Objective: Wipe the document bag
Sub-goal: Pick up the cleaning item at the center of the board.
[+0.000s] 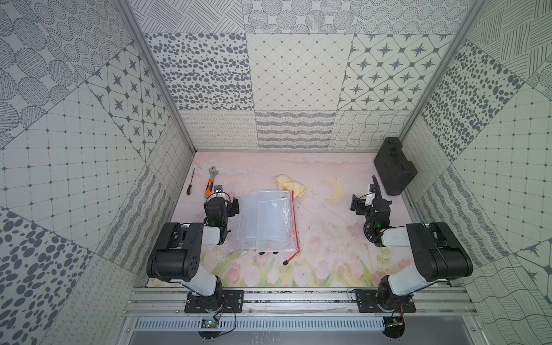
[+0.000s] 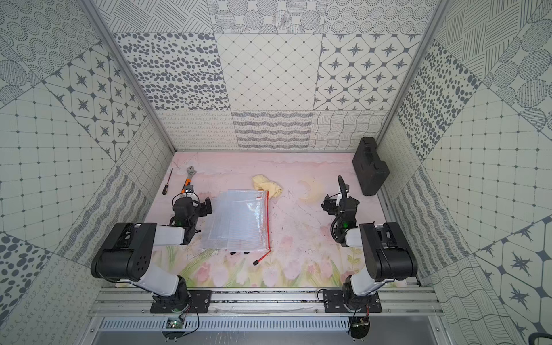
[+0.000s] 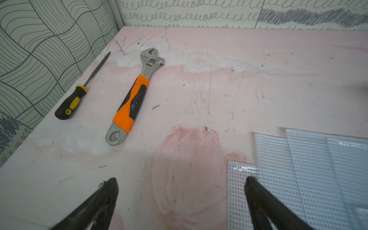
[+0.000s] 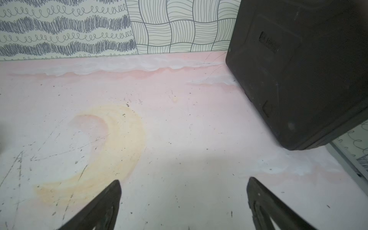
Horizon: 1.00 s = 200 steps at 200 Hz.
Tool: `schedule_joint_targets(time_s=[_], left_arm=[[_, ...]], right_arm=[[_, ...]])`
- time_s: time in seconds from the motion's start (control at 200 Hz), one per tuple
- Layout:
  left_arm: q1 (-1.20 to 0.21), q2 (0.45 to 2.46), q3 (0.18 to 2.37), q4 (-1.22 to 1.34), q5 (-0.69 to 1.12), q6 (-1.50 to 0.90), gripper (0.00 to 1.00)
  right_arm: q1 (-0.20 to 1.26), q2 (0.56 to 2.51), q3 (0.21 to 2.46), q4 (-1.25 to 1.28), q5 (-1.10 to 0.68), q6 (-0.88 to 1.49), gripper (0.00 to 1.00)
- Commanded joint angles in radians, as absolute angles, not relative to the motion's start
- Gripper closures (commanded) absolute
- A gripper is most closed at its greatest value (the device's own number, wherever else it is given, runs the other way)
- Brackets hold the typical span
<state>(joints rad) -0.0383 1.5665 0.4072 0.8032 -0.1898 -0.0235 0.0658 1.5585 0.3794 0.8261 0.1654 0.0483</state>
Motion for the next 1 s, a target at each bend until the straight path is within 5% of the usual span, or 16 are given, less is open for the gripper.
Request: schedule_joint_targets(time_s=[0.0,0.725,0.79,0.91,0.996], left_arm=[[-0.037,1.572,0.406,0.853,-0.187,-0.012,0.01],[-0.033,1.564,0.406,0.860,-0.200,-0.009,0.01],[-0.031,1.476,0.466,0.669,-0.240,-0.036,0.01],[-0.017,1.278,0.732,0.143,-0.309,-0.138,0.01],[0.024,1.178,0.960,-0.190,-0.332,-0.269,0.01]], right_arm=[[0.063,1.554,0.398,0.861,0.161,0.047,0.02],[0.061,1.554,0.397,0.865,0.160,0.050,0.02],[0.062,1.508,0.417,0.810,0.193,0.062,0.02],[0.059,1.235,0.568,0.383,0.226,0.108,0.02],[0.044,1.021,0.734,-0.026,0.325,0.346,0.02]])
